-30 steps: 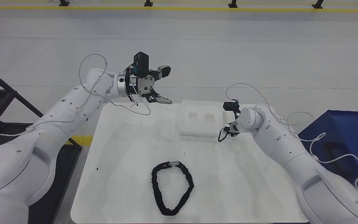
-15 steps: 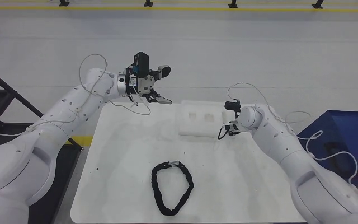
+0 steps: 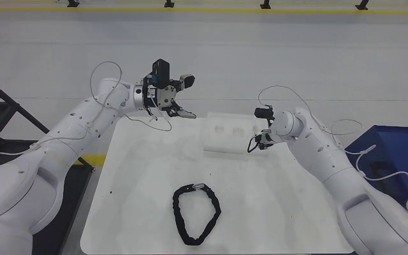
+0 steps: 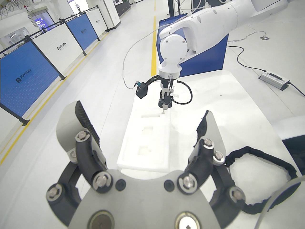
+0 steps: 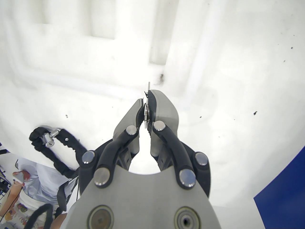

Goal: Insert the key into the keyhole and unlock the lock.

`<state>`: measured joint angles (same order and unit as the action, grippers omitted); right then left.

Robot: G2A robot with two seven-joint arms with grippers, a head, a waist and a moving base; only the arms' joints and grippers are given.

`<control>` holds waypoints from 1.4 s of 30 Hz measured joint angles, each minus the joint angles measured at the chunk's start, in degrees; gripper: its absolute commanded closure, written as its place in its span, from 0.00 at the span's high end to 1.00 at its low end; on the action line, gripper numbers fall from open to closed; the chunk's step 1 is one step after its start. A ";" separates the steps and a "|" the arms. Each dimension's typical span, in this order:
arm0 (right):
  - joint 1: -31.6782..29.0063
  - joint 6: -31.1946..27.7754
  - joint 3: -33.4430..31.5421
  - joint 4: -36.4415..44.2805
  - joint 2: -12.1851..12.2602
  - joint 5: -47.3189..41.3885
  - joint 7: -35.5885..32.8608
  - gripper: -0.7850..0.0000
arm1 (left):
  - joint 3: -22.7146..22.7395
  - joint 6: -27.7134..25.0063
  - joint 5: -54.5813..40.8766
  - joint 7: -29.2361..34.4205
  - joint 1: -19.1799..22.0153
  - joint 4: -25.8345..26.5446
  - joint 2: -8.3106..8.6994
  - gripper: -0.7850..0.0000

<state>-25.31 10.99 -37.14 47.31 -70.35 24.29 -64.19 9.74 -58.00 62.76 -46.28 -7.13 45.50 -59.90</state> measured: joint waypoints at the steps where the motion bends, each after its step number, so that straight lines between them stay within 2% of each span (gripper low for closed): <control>1: -0.51 -0.56 -0.81 1.66 0.48 -0.17 -0.39 0.00 | 0.00 0.00 0.00 0.00 0.00 0.00 0.00 1.00; 6: -4.82 -4.45 -6.87 12.51 3.75 -1.62 -2.57 0.00 | 0.00 0.00 0.00 0.00 0.00 0.00 0.00 1.00; 10: -10.21 -14.92 -13.87 20.64 6.37 -8.55 -4.33 0.00 | 0.00 0.00 0.00 0.00 0.00 0.00 0.00 1.00; 14: -14.98 -20.10 -19.16 27.11 8.26 -11.03 -5.08 0.00 | 0.00 0.00 0.00 0.00 0.00 0.00 0.00 1.00; 18: -19.67 -26.17 -23.99 30.97 9.46 -18.62 -5.38 0.00 | 0.00 0.00 0.00 0.00 0.00 0.00 0.00 1.00; 25: -23.59 -38.97 -28.13 25.38 9.60 -40.38 -8.10 0.00 | 0.00 0.00 0.00 0.00 0.00 0.00 0.00 1.00; 30: -23.66 -43.67 -28.24 19.43 9.08 -52.62 -7.50 0.00 | 0.00 0.00 0.00 0.00 0.00 0.00 0.00 1.00; 42: -23.65 -44.45 -28.13 18.45 9.09 -54.65 -6.63 0.00 | 0.00 0.00 0.00 0.00 0.00 0.00 0.00 1.00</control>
<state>-48.96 -33.46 -65.27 65.75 -61.26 -30.36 -70.83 9.74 -58.00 62.76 -46.28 -7.13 45.50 -59.90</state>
